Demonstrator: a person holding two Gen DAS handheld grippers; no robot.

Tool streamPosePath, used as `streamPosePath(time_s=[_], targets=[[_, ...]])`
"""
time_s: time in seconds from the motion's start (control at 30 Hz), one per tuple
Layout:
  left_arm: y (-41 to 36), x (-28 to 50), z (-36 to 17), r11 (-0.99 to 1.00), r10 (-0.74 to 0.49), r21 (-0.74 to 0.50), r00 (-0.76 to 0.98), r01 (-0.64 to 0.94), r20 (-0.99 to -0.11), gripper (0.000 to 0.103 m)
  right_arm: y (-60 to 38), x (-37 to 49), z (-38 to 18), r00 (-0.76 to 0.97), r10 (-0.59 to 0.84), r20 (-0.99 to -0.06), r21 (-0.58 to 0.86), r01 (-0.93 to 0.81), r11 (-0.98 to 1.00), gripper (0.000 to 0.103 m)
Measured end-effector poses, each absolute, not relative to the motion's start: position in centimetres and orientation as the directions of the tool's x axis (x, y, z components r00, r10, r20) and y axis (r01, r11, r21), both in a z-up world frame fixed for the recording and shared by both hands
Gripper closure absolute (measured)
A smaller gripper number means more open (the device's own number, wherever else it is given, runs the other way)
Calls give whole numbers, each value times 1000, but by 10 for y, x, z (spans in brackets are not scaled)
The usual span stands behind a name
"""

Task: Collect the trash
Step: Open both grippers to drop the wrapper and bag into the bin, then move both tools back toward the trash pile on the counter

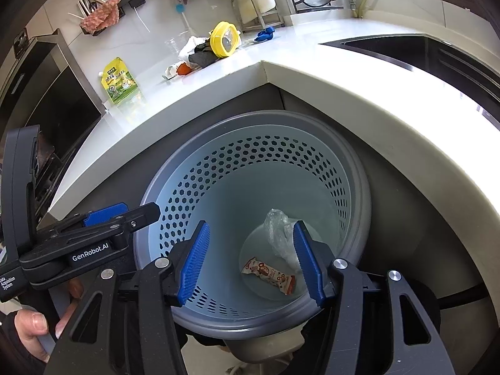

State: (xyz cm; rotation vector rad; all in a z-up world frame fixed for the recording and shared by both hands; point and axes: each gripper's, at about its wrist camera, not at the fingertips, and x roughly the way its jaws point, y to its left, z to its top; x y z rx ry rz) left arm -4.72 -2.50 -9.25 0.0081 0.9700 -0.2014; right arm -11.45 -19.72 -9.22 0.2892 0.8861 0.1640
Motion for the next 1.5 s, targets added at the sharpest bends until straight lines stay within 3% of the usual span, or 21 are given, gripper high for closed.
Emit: streamPosePath(time_s=[0.5,0.77,1.27,1.5], targets=[[-13,-49,-69,985,-141,-46,626,165,-767,27,-190,-108,-76,652,240,-719,298,-23,954,45],[1,-40,-54,986,-149,-64,652,152,-743,27,-181,-92,-60,672,232,-703,279,-38,959,42],[38,17,-13,994,-106,-66,753,83,-650,15,-162,-20,-13,739,170,-652,183,-65,981,35],[47,54,-4,996,-88,-67,770,59,-632,15,-164,21,-4,747,128,-652,165,-25,986,35]])
